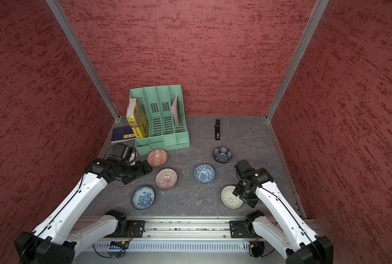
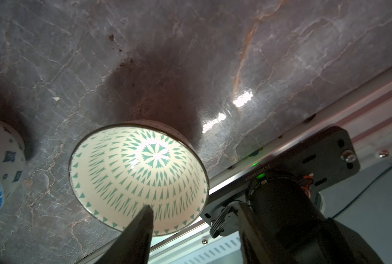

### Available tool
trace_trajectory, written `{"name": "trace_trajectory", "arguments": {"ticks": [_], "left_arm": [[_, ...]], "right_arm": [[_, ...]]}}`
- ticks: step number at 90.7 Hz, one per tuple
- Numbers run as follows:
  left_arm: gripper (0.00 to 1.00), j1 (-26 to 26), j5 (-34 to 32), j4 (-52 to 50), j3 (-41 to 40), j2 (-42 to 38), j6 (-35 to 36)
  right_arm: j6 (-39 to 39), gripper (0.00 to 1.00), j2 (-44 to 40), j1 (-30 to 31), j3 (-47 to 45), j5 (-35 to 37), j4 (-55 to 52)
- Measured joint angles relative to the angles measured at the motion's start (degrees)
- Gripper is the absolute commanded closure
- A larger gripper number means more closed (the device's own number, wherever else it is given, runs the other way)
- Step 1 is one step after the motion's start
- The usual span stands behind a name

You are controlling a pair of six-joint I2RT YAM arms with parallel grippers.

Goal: Stack the bowls
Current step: Pick up the bowl from the center of the board.

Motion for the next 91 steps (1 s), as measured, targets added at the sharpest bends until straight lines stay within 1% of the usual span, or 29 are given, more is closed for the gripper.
{"name": "trace_trajectory", "arguments": {"ticks": [7,24,39,70,83,91], "left_arm": [[0.13,0.0,0.1,0.2,-0.3,0.0,0.0],[0.16,-0.1,0.5,0.3,-0.6,0.0,0.0],[0.19,-0.1,0.5,0.4,-0.7,-0.8,0.0],[0.20,-0.1,0.2,0.7,-0.8,-1.6,0.0],[0.21,-0.1,-0.2,0.7,-0.8,-1.6,0.0],[0.21,-0.1,-0.5,0.7,-0.8,-1.6,0.0]], "right_arm": [[0.5,0.44,-0.2,0.0,-1.8,-0.3,0.3],[1.1,0.51,-0.7,0.0,-5.5,-1.4,1.8],[1.6,0.61,-0.8,0.0,-7.8,-3.0,4.3],[1.8,0.67,-0.5,0.0,-9.7,-4.7,7.7],[1.9,0.75,-0.6,0.0,-10.2,-5.1,8.5],[1.8,0.78,-0.8,0.0,-10.2,-5.2,8.7]]}}
